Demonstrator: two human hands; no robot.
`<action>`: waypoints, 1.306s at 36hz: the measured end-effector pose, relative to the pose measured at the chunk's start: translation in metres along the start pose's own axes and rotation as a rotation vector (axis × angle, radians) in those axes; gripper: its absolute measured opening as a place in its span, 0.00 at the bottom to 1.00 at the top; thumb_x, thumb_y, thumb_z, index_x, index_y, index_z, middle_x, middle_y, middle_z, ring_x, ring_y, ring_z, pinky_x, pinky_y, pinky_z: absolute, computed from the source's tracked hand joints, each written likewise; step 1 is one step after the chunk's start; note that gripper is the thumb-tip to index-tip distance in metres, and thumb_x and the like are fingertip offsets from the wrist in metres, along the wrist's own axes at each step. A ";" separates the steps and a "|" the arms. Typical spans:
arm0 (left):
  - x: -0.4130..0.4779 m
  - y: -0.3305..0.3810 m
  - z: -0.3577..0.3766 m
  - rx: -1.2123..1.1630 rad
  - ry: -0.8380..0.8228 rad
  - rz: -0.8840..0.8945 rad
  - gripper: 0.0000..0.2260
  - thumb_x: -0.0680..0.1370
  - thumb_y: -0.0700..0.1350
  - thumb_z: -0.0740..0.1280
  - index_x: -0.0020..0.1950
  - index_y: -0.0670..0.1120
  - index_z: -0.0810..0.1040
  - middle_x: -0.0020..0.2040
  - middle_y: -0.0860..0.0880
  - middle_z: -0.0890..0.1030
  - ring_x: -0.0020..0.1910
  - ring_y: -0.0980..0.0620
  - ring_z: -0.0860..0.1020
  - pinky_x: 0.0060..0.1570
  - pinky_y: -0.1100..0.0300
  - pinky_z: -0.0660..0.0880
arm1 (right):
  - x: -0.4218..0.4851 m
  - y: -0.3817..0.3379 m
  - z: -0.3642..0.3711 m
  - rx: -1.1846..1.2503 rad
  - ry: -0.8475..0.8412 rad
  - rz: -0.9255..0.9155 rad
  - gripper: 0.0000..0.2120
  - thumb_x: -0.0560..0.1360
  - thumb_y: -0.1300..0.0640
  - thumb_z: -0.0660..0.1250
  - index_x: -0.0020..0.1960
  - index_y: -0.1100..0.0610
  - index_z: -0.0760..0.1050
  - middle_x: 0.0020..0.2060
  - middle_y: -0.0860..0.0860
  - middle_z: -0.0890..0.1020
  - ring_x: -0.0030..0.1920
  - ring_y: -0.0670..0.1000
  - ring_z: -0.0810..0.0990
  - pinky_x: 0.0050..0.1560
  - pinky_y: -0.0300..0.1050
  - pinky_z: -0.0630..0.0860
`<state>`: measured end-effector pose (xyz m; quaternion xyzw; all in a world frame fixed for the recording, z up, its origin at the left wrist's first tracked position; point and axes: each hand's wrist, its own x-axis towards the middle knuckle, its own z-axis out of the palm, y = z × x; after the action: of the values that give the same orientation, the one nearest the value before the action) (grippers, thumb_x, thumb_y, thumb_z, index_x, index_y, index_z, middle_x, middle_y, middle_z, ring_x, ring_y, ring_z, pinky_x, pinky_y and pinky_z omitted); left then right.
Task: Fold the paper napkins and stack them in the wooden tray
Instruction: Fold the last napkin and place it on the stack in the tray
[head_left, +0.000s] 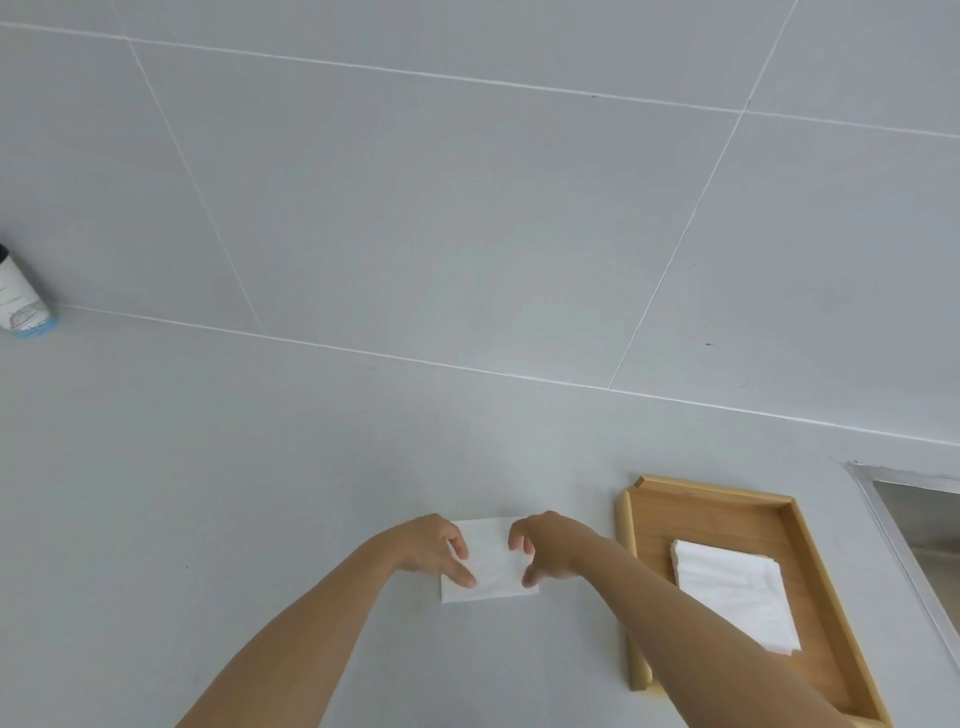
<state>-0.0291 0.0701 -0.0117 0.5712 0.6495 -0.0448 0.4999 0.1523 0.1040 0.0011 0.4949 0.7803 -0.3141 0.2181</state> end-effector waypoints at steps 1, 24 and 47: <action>0.001 -0.001 -0.001 -0.029 0.056 0.001 0.20 0.71 0.49 0.72 0.60 0.43 0.75 0.49 0.50 0.71 0.49 0.51 0.71 0.47 0.63 0.67 | 0.000 0.001 -0.001 0.014 -0.003 0.005 0.25 0.71 0.55 0.71 0.66 0.53 0.68 0.62 0.54 0.75 0.61 0.56 0.75 0.57 0.47 0.72; 0.020 0.005 0.028 0.321 0.354 -0.104 0.24 0.69 0.48 0.72 0.61 0.47 0.68 0.63 0.46 0.66 0.63 0.46 0.66 0.60 0.56 0.66 | 0.019 -0.001 0.028 -0.012 0.261 -0.057 0.23 0.72 0.65 0.65 0.64 0.57 0.64 0.65 0.54 0.68 0.66 0.56 0.66 0.63 0.47 0.66; 0.003 0.021 0.019 -0.316 0.418 0.107 0.17 0.72 0.32 0.65 0.31 0.51 0.67 0.32 0.50 0.67 0.32 0.53 0.66 0.33 0.64 0.63 | -0.004 0.024 0.015 0.414 0.255 -0.014 0.20 0.67 0.64 0.72 0.32 0.46 0.63 0.46 0.50 0.72 0.47 0.49 0.69 0.36 0.32 0.64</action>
<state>-0.0008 0.0672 -0.0130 0.5164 0.7065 0.2027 0.4394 0.1765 0.0986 -0.0133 0.5593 0.7238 -0.4039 0.0093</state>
